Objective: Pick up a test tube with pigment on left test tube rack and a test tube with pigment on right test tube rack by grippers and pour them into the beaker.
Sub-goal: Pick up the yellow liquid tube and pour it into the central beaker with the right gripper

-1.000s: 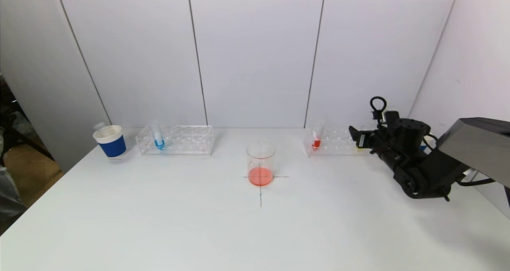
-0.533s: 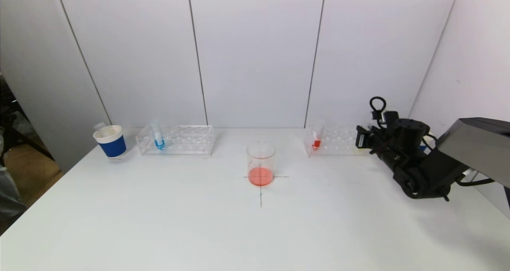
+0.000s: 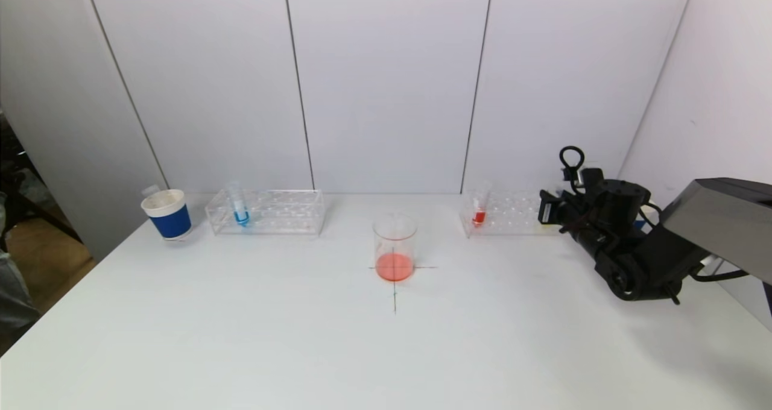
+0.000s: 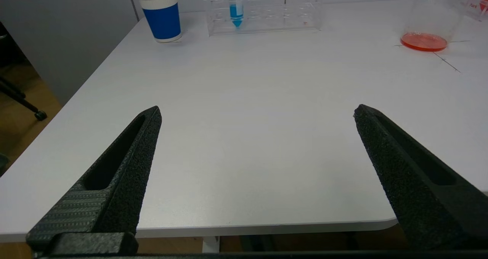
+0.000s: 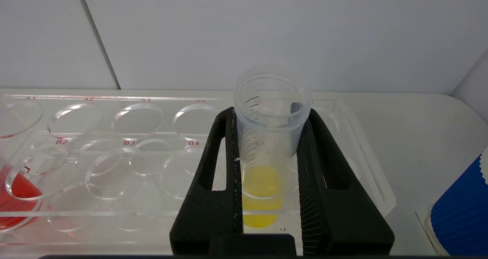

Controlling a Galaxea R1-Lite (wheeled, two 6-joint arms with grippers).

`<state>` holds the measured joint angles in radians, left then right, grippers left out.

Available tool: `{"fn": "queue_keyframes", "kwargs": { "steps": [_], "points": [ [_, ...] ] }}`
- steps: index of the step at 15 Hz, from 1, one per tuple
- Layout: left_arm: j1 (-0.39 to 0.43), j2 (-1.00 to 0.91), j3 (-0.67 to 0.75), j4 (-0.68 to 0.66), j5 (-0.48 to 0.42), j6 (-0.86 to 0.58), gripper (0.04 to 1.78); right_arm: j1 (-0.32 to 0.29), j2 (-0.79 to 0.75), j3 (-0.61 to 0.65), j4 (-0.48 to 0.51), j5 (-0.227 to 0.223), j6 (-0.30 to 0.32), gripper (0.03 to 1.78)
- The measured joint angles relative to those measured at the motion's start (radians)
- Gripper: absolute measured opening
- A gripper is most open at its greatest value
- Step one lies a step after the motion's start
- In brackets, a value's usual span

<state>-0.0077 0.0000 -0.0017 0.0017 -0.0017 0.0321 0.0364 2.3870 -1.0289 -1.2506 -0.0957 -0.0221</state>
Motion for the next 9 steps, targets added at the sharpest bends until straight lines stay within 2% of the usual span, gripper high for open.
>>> {"fn": "queue_keyframes", "kwargs": {
  "steps": [6, 9],
  "points": [
    [0.000, 0.000, 0.000, 0.000, 0.000, 0.000, 1.76, 0.000, -0.029, 0.010, 0.003, 0.000, -0.026, 0.48],
    [0.000, 0.000, 0.000, 0.000, 0.000, 0.000, 1.76, 0.001, -0.068, 0.013, 0.043, 0.000, -0.042, 0.48]
  ]
}}
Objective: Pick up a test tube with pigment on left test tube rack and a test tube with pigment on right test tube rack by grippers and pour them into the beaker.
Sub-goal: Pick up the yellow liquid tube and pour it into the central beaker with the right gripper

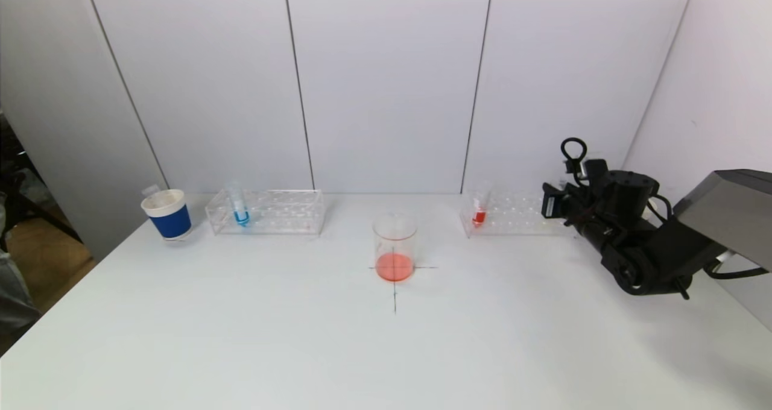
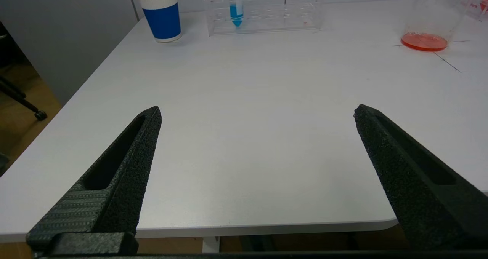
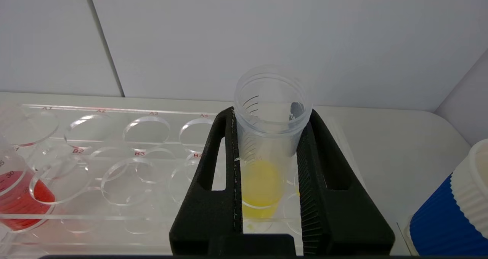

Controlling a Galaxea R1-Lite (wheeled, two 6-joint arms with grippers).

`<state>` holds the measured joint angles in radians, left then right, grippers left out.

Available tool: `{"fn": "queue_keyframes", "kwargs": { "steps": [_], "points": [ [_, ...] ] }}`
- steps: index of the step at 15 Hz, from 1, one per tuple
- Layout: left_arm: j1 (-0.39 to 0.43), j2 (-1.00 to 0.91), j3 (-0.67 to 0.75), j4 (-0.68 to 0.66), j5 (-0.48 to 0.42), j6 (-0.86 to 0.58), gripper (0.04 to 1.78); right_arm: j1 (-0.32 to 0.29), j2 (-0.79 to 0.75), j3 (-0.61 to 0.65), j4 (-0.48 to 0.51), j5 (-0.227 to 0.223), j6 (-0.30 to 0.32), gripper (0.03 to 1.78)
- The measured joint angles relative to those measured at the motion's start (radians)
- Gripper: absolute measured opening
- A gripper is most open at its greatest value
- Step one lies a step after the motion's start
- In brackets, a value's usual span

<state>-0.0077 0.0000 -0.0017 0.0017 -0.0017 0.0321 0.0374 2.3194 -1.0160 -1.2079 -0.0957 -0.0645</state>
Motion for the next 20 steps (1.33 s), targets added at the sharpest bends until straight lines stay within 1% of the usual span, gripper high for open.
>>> {"fn": "queue_keyframes", "kwargs": {
  "steps": [4, 10, 13, 15, 18, 20],
  "points": [
    [0.000, 0.000, 0.000, 0.000, 0.000, 0.000, 1.76, 0.004, -0.071, -0.015, 0.078, -0.001, -0.020, 0.48],
    [0.000, 0.000, 0.000, 0.000, 0.000, 0.000, 1.76, 0.005, -0.188, -0.081, 0.241, 0.000, -0.040, 0.48],
    [0.000, 0.000, 0.000, 0.000, 0.000, 0.000, 1.76, 0.005, -0.250, -0.146, 0.363, 0.006, -0.040, 0.48],
    [0.000, 0.000, 0.000, 0.000, 0.000, 0.000, 1.76, 0.009, -0.288, -0.218, 0.473, 0.007, -0.039, 0.48],
    [0.000, 0.000, 0.000, 0.000, 0.000, 0.000, 1.76, 0.026, -0.315, -0.371, 0.642, -0.001, -0.033, 0.48],
    [0.000, 0.000, 0.000, 0.000, 0.000, 0.000, 1.76, 0.050, -0.319, -0.497, 0.772, -0.021, -0.030, 0.48]
  ]
}}
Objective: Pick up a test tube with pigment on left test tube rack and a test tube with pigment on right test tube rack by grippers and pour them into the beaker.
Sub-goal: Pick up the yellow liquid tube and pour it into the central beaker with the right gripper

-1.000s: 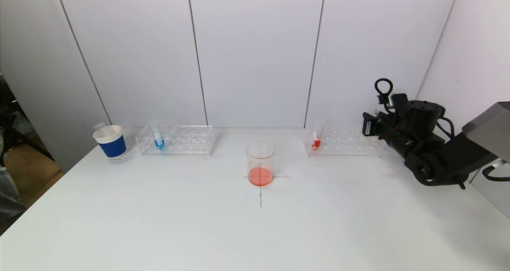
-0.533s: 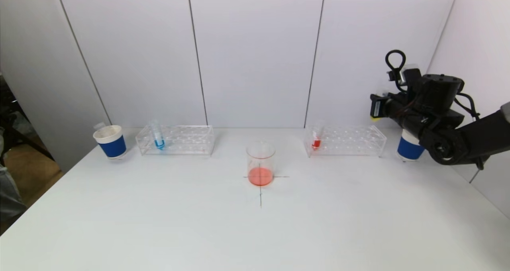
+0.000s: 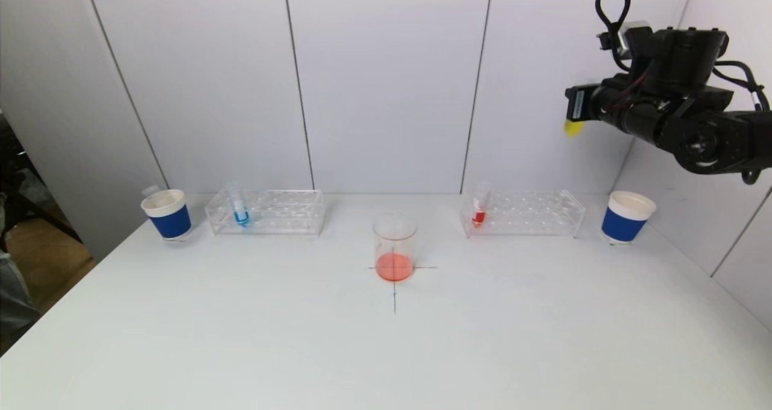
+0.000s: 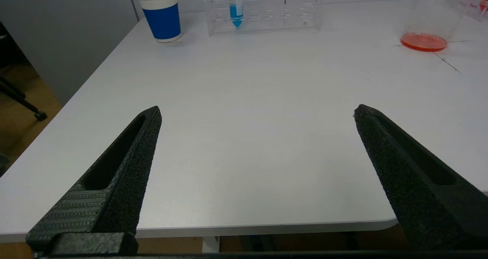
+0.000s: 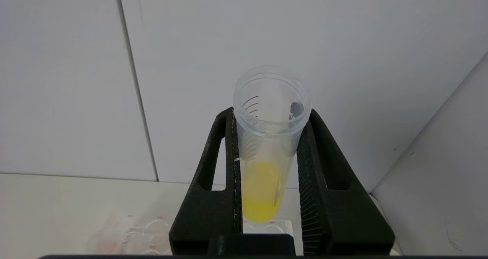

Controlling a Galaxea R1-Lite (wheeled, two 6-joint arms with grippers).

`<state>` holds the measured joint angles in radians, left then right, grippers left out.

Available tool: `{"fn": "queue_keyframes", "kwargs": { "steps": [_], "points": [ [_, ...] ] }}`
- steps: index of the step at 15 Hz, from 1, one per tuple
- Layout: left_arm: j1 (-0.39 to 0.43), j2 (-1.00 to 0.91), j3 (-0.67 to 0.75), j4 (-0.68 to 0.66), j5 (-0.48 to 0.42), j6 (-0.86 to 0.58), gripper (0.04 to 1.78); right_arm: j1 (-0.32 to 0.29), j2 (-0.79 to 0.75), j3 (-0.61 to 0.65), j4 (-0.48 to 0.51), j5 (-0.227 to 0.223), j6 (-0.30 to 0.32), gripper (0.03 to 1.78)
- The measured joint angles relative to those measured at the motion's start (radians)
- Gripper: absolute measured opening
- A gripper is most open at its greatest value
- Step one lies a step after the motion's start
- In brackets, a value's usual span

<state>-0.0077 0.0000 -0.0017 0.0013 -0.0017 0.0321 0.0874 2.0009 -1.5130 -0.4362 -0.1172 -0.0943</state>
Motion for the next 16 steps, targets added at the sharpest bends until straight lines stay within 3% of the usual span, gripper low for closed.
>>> {"fn": "queue_keyframes", "kwargs": {
  "steps": [2, 6, 8, 11, 12, 14, 16],
  "points": [
    [0.000, 0.000, 0.000, 0.000, 0.000, 0.000, 1.76, 0.039, -0.003, -0.107, 0.146, 0.002, -0.001, 0.48],
    [0.000, 0.000, 0.000, 0.000, 0.000, 0.000, 1.76, 0.119, -0.004, -0.287, 0.351, 0.053, -0.007, 0.48],
    [0.000, 0.000, 0.000, 0.000, 0.000, 0.000, 1.76, 0.164, 0.006, -0.374, 0.394, 0.095, -0.014, 0.48],
    [0.000, 0.000, 0.000, 0.000, 0.000, 0.000, 1.76, 0.222, 0.023, -0.427, 0.402, 0.166, -0.121, 0.48],
    [0.000, 0.000, 0.000, 0.000, 0.000, 0.000, 1.76, 0.240, 0.029, -0.432, 0.398, 0.196, -0.149, 0.48],
    [0.000, 0.000, 0.000, 0.000, 0.000, 0.000, 1.76, 0.264, 0.038, -0.433, 0.386, 0.301, -0.179, 0.48],
    [0.000, 0.000, 0.000, 0.000, 0.000, 0.000, 1.76, 0.270, 0.048, -0.433, 0.383, 0.441, -0.251, 0.48]
  ]
}}
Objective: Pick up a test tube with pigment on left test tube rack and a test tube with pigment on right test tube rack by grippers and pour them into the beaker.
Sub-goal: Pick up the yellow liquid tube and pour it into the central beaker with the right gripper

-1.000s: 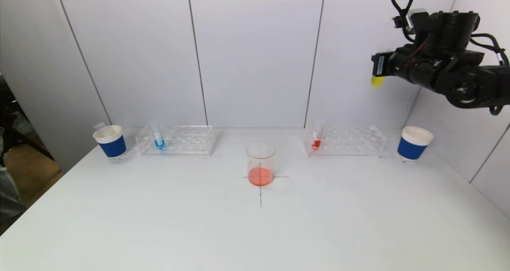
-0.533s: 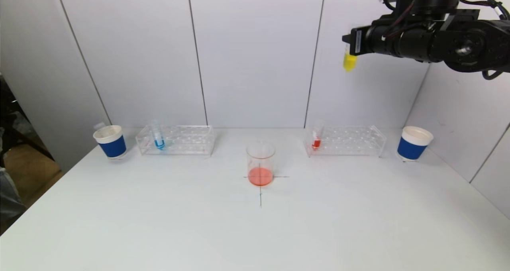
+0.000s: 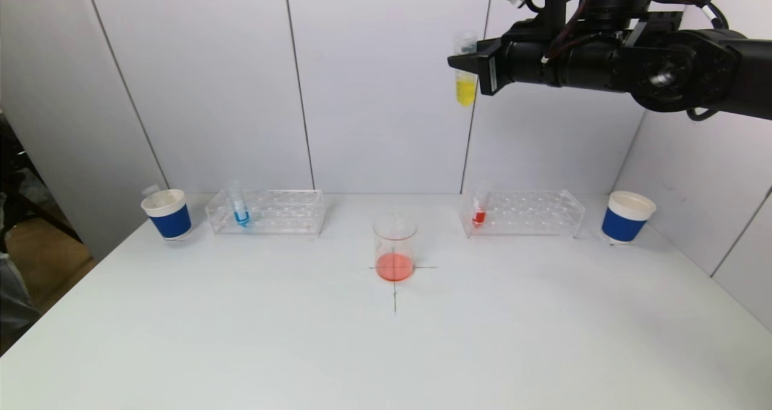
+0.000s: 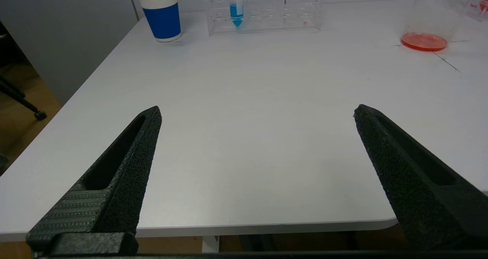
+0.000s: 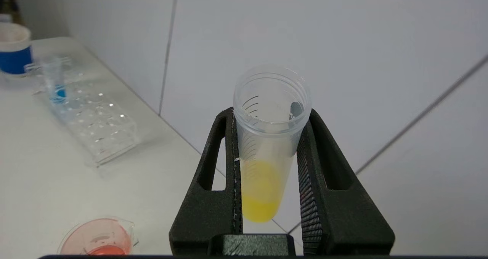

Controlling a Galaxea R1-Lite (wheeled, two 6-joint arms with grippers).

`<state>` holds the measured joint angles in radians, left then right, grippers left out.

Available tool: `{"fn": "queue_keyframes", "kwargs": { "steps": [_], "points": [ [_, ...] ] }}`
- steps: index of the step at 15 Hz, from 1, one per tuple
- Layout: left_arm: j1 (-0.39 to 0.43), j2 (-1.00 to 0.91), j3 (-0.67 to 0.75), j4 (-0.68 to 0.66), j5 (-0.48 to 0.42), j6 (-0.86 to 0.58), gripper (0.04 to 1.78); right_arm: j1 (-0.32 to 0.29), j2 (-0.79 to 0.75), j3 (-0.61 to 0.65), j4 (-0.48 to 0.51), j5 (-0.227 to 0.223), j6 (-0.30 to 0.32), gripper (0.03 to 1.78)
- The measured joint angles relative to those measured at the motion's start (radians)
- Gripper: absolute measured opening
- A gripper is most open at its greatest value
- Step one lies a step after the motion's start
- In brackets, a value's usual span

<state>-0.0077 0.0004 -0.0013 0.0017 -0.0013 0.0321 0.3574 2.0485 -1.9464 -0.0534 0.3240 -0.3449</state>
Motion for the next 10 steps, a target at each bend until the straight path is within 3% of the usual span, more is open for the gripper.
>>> {"fn": "queue_keyframes", "kwargs": {
  "steps": [5, 10],
  "points": [
    [0.000, 0.000, 0.000, 0.000, 0.000, 0.000, 1.76, 0.004, 0.044, -0.004, 0.013, 0.283, -0.216, 0.48],
    [0.000, 0.000, 0.000, -0.001, 0.000, 0.000, 1.76, 0.027, 0.079, 0.000, 0.063, 0.439, -0.462, 0.48]
  ]
}}
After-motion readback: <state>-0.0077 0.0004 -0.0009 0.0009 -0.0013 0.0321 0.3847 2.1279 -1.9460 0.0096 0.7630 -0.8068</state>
